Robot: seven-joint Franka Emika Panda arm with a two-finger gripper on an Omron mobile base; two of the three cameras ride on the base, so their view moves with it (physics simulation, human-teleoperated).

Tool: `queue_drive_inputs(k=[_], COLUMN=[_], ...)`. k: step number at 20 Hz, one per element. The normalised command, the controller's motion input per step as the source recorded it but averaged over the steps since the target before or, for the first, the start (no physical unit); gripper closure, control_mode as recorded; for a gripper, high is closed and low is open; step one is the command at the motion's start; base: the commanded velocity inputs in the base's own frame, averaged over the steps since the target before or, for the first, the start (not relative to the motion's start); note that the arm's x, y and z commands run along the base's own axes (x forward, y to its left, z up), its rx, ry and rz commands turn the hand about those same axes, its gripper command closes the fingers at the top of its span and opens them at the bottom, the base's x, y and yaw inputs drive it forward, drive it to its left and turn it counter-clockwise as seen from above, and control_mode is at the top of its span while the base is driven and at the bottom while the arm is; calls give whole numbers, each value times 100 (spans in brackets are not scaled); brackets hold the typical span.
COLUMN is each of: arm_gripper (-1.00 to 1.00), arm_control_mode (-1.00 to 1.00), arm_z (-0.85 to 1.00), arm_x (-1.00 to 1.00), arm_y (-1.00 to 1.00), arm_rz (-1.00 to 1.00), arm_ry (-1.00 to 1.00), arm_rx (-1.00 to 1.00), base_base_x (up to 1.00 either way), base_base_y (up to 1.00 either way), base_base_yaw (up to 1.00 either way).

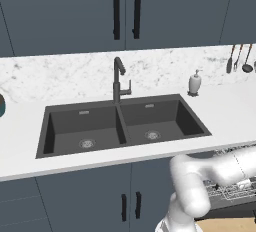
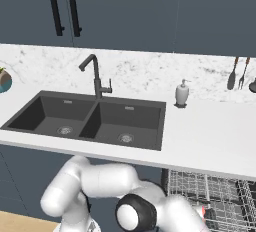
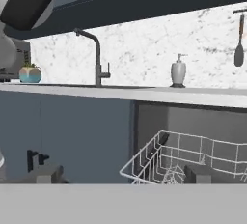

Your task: Pick up the cup and bowl from the counter, place them in the dishwasher, and close the dishwasher door.

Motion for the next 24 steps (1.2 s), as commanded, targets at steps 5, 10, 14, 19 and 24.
queue_drive_inputs(k=[5, 10, 14, 19, 24], arm_gripper=[-100, -100, -100, -100, -100], arm_control_mode=[-100, -100, -100, -100, -100], arm_z=[-64, -61, -53, -33, -27], arm_x=[-4, 2, 15, 15, 61], arm_y=[0, 0, 0, -1, -41], arm_rz=[-12, -18, -15, -9, -1], arm_ry=[-7, -6, -7, -4, -1], arm_rx=[5, 0, 2, 0, 0], base_base_x=[0, 0, 0, 0, 0], base_base_y=[0, 0, 0, 0, 0], base_base_yaw=[0, 0, 0, 0, 0])
